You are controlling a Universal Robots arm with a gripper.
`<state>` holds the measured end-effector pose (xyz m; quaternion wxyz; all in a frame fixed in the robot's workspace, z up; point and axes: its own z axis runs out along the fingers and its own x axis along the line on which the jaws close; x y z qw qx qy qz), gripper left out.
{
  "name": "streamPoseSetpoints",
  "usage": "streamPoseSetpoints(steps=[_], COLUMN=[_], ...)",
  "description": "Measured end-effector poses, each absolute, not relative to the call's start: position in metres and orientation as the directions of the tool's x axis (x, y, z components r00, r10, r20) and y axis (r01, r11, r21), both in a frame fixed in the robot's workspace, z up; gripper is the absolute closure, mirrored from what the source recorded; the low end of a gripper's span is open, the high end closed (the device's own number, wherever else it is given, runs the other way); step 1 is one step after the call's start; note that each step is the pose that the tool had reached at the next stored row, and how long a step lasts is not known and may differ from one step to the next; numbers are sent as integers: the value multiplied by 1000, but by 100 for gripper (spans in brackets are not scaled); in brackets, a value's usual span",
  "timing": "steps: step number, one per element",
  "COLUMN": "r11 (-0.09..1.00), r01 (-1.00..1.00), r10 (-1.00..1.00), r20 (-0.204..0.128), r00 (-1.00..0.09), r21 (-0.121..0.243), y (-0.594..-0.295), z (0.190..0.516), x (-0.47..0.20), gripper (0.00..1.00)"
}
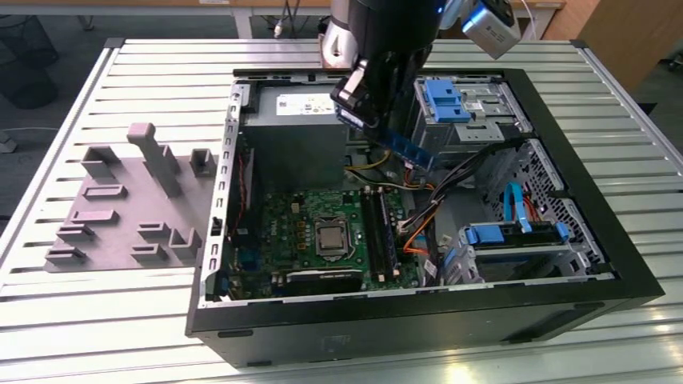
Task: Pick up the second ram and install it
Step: 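Insert the second ram into the second slot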
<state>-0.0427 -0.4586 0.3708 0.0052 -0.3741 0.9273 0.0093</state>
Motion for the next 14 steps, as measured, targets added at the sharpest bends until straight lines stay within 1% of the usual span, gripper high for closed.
streamPoseSetpoints(steps=[14], r11=[836], r01=[-548], r10=[-548], r20=[-15], r00=[-836], r21=[11], y=[-459], z=[370], x=[-43], gripper=[86])
